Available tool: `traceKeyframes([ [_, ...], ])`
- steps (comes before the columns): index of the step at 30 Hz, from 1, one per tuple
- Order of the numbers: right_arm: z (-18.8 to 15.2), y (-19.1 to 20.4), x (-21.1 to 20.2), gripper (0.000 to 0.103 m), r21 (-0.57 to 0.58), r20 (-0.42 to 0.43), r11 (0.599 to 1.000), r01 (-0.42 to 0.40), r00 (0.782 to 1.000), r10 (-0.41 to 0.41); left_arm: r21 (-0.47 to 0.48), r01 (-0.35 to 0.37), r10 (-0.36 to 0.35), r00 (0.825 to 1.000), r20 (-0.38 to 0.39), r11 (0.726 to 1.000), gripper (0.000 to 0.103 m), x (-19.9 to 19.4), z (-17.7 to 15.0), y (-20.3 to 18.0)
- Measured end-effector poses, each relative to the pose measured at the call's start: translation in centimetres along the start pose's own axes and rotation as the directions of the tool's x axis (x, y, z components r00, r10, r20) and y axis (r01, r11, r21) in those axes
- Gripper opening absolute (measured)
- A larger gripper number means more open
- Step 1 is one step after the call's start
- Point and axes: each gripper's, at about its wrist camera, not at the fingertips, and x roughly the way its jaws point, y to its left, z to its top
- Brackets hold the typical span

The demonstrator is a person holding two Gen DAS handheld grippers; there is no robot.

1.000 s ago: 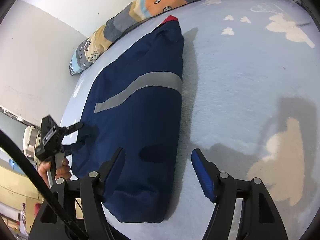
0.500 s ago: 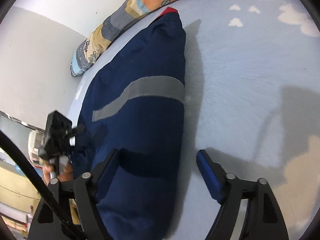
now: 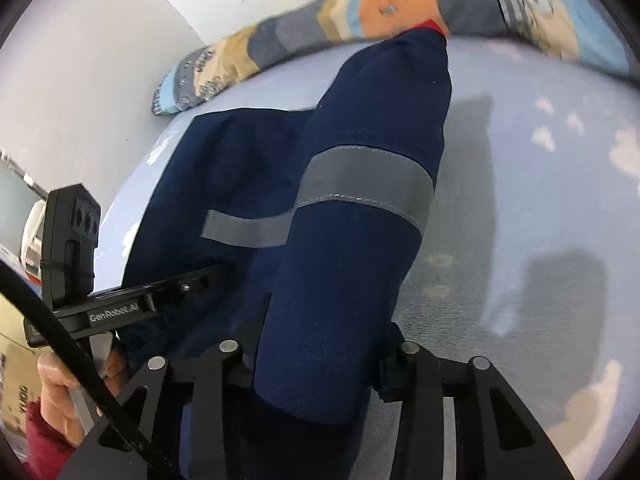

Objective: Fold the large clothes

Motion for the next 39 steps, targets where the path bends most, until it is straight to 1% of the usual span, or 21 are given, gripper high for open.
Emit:
traceKeyframes([
  [5,-0.1,-1.2,-3.9,0.041,-0.005,0.031,1.0,0.017,0.999,-0.017,0.034,0.089,-0.089,0.996,-0.008,0.995,0.038,-0.9,-1.1,-3.6],
  [8,-0.9,-3.7,-6.8,0.041,0.021,0.039,1.0,0.012,0.999,-0.013,0.073,0.114,-0.111,0.993,-0.049,0.991,0.037,-0.1,-2.7,-6.1],
  [11,-2.4,-6.2,-8.6,0.041,0.047,0.021,0.998,0.036,0.999,-0.037,0.134,0.107,-0.095,0.991,-0.1,0.985,0.035,1.6,-4.5,-8.7],
  [14,-4.2,-9.2,-8.3,0.041,0.1,-0.026,0.993,0.064,0.998,-0.062,0.185,0.028,-0.01,0.995,-0.098,0.982,0.035,3.4,-4.9,-10.1],
  [15,-4.7,-10.4,-7.7,0.046,0.126,-0.053,0.989,0.076,0.996,-0.07,0.184,0.004,0.015,0.995,-0.101,0.983,0.04,3.7,-4.6,-10.2],
  [16,-5.0,-11.3,-7.4,0.057,0.156,-0.07,0.984,0.088,0.994,-0.078,0.181,-0.023,0.044,0.993,-0.111,0.983,0.044,4.0,-4.5,-10.0],
  [17,-5.2,-12.2,-7.1,0.062,0.188,-0.088,0.976,0.111,0.991,-0.096,0.166,-0.034,0.053,0.992,-0.116,0.986,0.057,3.9,-4.6,-9.5],
  [19,-5.3,-13.3,-7.5,0.068,0.236,-0.104,0.961,0.143,0.987,-0.121,0.124,-0.064,0.077,0.992,-0.103,0.99,0.063,3.7,-4.1,-8.9],
  [20,-5.2,-13.5,-8.3,0.068,0.251,-0.091,0.955,0.159,0.986,-0.14,0.124,-0.094,0.105,0.991,-0.087,0.988,0.068,3.3,-3.6,-8.6],
  [21,-5.0,-13.2,-9.4,0.068,0.243,-0.071,0.949,0.203,0.979,-0.192,0.13,-0.124,0.133,0.989,-0.059,0.984,0.069,2.9,-3.4,-8.4],
  [24,-4.1,-10.8,-11.8,0.069,0.134,0.007,0.929,0.346,0.937,-0.35,0.157,-0.25,0.241,0.968,0.074,0.955,0.07,0.0,-2.7,-7.8],
  [25,-3.9,-9.5,-12.4,0.069,0.092,0.035,0.943,0.32,0.945,-0.324,0.158,-0.275,0.259,0.959,0.114,0.949,0.07,-0.6,-2.2,-8.6],
  [27,-3.8,-8.5,-12.8,0.066,0.075,0.036,0.973,0.219,0.974,-0.222,0.171,-0.298,0.263,0.944,0.197,0.939,0.07,-2.3,-2.1,-9.3],
  [29,-4.5,-7.4,-12.6,0.058,0.073,0.013,0.988,0.135,0.991,-0.136,0.212,-0.268,0.22,0.949,0.225,0.94,0.07,-3.2,-2.6,-10.6],
  [30,-4.9,-7.0,-12.4,0.051,0.063,-0.001,0.991,0.119,0.993,-0.119,0.238,-0.228,0.174,0.958,0.227,0.944,0.07,-3.6,-3.1,-11.2],
  [32,-5.5,-6.1,-11.6,0.05,0.06,-0.026,0.992,0.113,0.993,-0.112,0.279,-0.16,0.102,0.972,0.211,0.947,0.07,-3.4,-4.2,-12.4],
  [33,-5.8,-6.3,-11.4,0.05,0.064,-0.037,0.991,0.114,0.993,-0.111,0.295,-0.162,0.104,0.974,0.202,0.942,0.07,-2.9,-5.0,-12.9],
  [34,-6.2,-6.4,-10.9,0.05,0.063,-0.054,0.991,0.115,0.992,-0.111,0.314,-0.178,0.121,0.974,0.192,0.933,0.07,-2.3,-5.8,-13.2],
  [35,-6.6,-6.6,-10.4,0.05,0.062,-0.07,0.99,0.129,0.99,-0.125,0.34,-0.237,0.183,0.966,0.181,0.91,0.07,-1.1,-6.7,-13.0],
  [37,-7.3,-7.2,-10.4,0.049,0.058,-0.075,0.989,0.139,0.988,-0.134,0.35,-0.343,0.303,0.939,0.165,0.872,0.07,1.4,-7.7,-12.1],
  [39,-7.3,-7.4,-10.1,0.044,0.045,-0.086,0.988,0.149,0.986,-0.145,0.345,-0.332,0.302,0.943,0.137,0.878,0.076,2.9,-8.5,-10.2],
])
